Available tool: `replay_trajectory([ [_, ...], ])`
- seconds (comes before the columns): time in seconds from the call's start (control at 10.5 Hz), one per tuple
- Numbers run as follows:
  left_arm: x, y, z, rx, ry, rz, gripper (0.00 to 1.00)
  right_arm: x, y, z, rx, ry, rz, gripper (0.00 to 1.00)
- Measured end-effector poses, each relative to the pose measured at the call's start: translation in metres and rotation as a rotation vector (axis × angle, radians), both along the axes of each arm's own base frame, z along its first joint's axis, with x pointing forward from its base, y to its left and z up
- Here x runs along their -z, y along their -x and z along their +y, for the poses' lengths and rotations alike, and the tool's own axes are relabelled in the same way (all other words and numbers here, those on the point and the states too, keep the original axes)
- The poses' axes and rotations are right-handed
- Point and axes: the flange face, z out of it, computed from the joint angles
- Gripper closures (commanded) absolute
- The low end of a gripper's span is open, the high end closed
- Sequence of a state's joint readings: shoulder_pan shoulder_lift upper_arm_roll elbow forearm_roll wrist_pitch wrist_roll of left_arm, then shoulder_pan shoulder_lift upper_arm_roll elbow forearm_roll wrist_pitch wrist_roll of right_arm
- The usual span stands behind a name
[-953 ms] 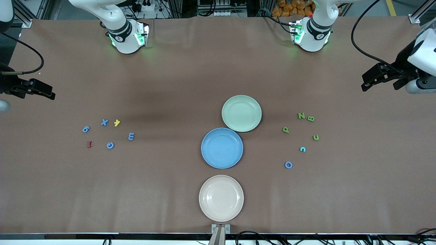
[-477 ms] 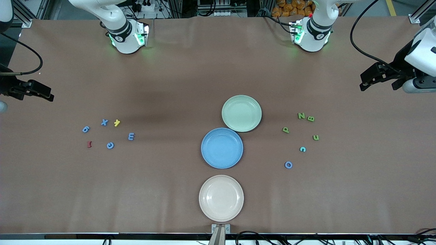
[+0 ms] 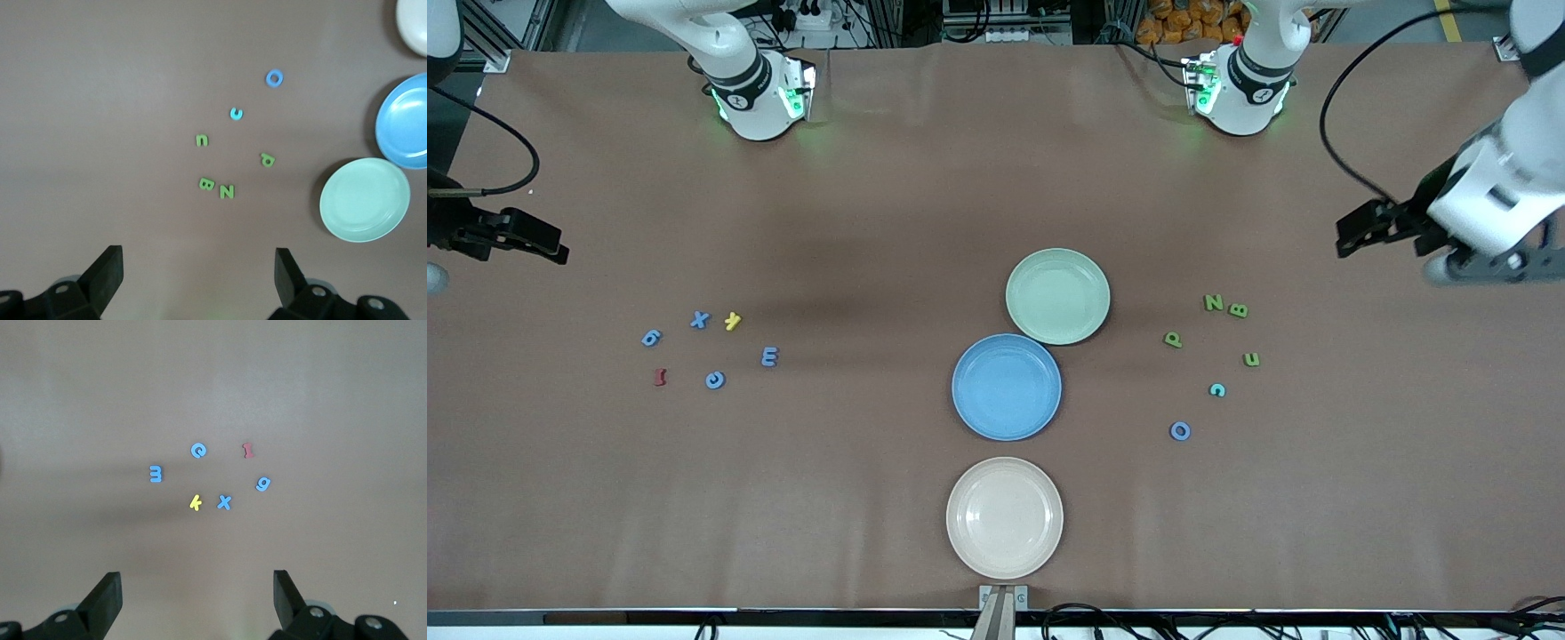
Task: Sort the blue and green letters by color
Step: 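Move the left gripper over the green letters beside the green plate, then grasp the green p with the left gripper while the right gripper grasps the blue 3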
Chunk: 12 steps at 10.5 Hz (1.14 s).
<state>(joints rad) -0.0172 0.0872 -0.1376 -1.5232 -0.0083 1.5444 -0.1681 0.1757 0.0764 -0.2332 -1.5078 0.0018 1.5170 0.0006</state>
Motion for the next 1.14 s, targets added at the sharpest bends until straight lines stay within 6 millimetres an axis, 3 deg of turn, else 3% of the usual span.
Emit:
replay_trajectory([
  [0.19,0.052,-0.016,-0.010,0.015,0.001,0.048,0.00,0.000,0.000,0.000,0.000,0.000,0.000,0.00],
  [0.38,0.110,-0.015,-0.027,0.040,0.006,0.022,0.00,0.000,0.000,0.000,0.000,0.000,0.001,0.00],
  [0.57,0.160,0.003,-0.041,0.035,0.007,-0.009,0.00,0.000,0.000,0.000,-0.001,0.000,0.000,0.00],
  [0.86,0.215,0.028,-0.053,0.009,0.008,-0.031,0.00,0.000,0.000,0.001,-0.001,0.000,0.001,0.00],
  [1.14,0.269,0.044,-0.093,-0.167,0.025,-0.044,0.00,0.001,0.000,-0.006,0.009,0.000,0.002,0.00],
])
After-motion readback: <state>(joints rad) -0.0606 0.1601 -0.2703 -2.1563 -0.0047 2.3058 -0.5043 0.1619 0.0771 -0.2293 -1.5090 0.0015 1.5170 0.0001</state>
